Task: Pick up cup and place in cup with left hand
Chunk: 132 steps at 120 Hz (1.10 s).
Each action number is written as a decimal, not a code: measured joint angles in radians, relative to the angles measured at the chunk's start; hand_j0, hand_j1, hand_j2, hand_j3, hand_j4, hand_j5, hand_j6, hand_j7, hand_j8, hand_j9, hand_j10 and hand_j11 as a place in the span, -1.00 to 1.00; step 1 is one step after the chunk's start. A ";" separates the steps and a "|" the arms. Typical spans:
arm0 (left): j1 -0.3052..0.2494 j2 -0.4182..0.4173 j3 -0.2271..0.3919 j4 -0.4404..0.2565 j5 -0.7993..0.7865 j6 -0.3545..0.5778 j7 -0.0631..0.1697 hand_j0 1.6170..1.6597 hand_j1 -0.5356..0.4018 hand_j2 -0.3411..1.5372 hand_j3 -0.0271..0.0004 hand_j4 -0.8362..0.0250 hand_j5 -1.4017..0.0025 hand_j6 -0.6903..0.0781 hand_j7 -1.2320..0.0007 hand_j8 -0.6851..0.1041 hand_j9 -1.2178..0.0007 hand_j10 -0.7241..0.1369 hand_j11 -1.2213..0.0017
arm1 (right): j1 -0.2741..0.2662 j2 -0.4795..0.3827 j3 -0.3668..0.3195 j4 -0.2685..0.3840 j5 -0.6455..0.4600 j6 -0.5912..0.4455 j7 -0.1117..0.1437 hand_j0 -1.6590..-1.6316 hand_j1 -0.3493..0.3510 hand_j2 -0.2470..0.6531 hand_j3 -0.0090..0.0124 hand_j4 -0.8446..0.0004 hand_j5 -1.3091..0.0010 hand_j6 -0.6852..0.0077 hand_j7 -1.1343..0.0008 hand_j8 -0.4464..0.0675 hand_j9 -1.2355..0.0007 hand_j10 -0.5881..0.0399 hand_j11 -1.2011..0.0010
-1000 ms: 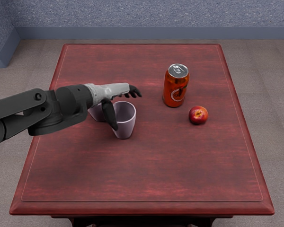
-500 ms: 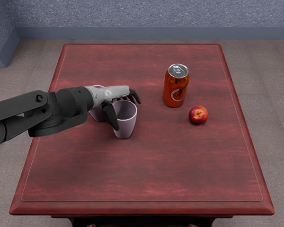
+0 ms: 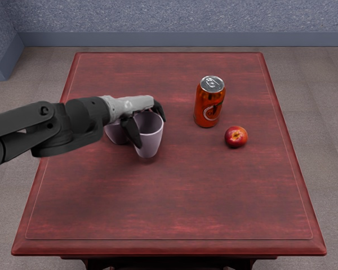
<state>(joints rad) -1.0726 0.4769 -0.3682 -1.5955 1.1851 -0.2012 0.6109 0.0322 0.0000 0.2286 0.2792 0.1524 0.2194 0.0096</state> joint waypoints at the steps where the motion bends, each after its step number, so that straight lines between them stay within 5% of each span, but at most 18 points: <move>1: -0.004 0.001 0.000 0.000 0.000 0.000 0.000 0.83 -0.15 -0.51 0.97 -0.04 0.17 0.03 0.05 -0.06 0.05 -0.30 0.05 | 0.000 0.000 0.000 0.000 0.000 0.000 0.000 -0.93 -1.00 -0.45 -0.16 1.00 1.00 0.98 1.00 0.74 1.00 0.87 1.00; 32: -0.087 0.014 -0.017 0.001 -0.010 0.003 0.000 0.83 -0.06 -0.55 0.97 -0.07 0.15 -0.04 0.04 -0.11 0.03 -0.34 0.04 | 0.000 0.000 0.000 0.000 0.000 0.000 0.000 -0.93 -1.00 -0.45 -0.16 1.00 1.00 0.98 1.00 0.74 1.00 0.87 1.00; 71: -0.122 0.082 -0.127 0.002 -0.048 0.005 0.000 0.82 -0.05 -0.56 0.97 -0.08 0.14 -0.06 0.04 -0.14 0.02 -0.35 0.03 | 0.000 0.000 0.000 0.000 0.000 0.000 0.000 -0.93 -1.00 -0.45 -0.16 1.00 1.00 0.98 1.00 0.74 1.00 0.87 1.00; 132: -0.112 0.195 -0.141 0.000 -0.140 -0.027 0.000 0.82 -0.24 -0.47 0.97 0.08 0.13 0.13 0.03 0.03 0.01 -0.33 0.01 | 0.000 0.000 0.000 0.000 0.000 0.000 0.000 -0.93 -1.00 -0.45 -0.16 1.00 1.00 0.98 1.00 0.74 1.00 0.87 1.00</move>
<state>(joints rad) -1.1846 0.6719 -0.5090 -1.5951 1.0456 -0.2283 0.6109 0.0322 0.0000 0.2286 0.2792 0.1522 0.2194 0.0098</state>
